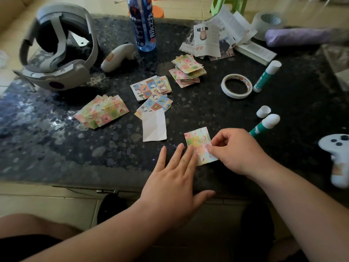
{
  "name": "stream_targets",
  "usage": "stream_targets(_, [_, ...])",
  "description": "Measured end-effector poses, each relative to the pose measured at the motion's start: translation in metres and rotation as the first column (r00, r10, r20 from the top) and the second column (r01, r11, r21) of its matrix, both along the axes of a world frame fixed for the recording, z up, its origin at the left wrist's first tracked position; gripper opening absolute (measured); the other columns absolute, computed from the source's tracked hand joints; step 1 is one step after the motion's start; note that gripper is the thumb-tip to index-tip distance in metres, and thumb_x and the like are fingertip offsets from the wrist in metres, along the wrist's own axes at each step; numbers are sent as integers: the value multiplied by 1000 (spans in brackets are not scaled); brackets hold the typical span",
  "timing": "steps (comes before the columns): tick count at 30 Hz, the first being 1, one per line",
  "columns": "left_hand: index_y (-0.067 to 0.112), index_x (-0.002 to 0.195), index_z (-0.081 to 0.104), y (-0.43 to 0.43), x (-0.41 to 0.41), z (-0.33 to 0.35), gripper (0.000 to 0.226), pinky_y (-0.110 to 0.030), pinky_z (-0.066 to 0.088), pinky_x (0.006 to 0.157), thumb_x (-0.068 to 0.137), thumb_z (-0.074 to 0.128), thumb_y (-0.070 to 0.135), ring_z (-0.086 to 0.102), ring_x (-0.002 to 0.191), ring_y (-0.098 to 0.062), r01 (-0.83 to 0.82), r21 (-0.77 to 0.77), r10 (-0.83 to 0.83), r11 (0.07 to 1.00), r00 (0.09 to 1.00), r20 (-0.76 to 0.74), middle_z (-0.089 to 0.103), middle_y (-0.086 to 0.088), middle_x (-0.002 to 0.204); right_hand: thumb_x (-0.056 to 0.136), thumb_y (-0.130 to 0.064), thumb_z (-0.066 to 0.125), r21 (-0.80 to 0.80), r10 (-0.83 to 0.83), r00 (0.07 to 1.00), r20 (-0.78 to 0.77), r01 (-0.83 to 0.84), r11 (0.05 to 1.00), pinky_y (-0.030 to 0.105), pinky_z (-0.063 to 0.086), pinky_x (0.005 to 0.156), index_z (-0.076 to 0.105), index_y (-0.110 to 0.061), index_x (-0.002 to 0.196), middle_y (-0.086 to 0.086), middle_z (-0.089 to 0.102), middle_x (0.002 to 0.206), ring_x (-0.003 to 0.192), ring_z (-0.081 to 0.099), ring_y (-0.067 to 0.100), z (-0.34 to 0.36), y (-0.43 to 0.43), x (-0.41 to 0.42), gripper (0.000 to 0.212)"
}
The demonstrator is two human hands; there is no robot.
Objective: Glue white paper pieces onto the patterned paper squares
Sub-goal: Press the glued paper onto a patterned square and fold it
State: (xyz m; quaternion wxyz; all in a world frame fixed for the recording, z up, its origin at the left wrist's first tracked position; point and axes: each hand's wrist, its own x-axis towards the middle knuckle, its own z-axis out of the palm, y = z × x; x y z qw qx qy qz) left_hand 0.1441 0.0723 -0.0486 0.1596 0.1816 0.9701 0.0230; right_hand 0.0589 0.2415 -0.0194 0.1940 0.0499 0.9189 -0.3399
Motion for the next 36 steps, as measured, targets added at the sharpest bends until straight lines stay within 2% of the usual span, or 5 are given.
stream_targets(9, [15, 162, 6, 2, -17, 0, 95, -50, -15, 123, 93, 12, 80, -21, 154, -19, -8, 34, 9, 999, 999, -31, -8, -2, 170, 86, -25, 80, 135, 10, 998, -60, -2, 991, 24, 50, 64, 58, -31, 87, -8, 66, 79, 74, 63, 6, 9, -3, 18, 23])
stream_targets(15, [21, 158, -18, -2, -15, -6, 91, -51, -19, 121, 89, 2, 76, -33, 148, -17, -9, 33, 10, 999, 1000, -18, -25, 3, 166, 82, -25, 71, 407, 454, 846, -281, -323, 854, 34, 49, 74, 60, -26, 91, -7, 58, 95, 90, 56, 18, 12, -15, 59, 14])
stream_targets(22, [35, 159, -13, -15, -26, -5, 114, -55, -18, 121, 73, 33, 93, -23, 153, -22, 27, 8, -27, 1000, 999, -22, -22, 4, 167, 62, -31, 60, 518, 591, 803, -80, -473, 713, 38, 39, 107, 71, -9, 128, 8, 69, 133, 125, 64, 23, -8, -21, 85, 71])
stream_targets(32, [26, 157, -24, -16, -33, -5, 127, -56, -15, 122, 70, 35, 97, -26, 152, -20, -3, -56, 2, 998, 1000, -17, -32, 9, 163, 60, -32, 57, 514, 572, 819, -39, -474, 714, 44, 40, 112, 67, -2, 131, 11, 67, 135, 126, 64, 27, -11, -23, 84, 78])
stream_targets(36, [18, 151, -34, -7, -28, -5, 124, -57, -17, 121, 76, 31, 93, -37, 147, -22, 2, -92, 1, 996, 1000, 25, -42, 1, 159, 74, -27, 55, 519, 616, 788, 10, -530, 670, 47, 7, 120, 35, 2, 154, 21, 30, 163, 153, 28, 31, -4, -25, 81, 88])
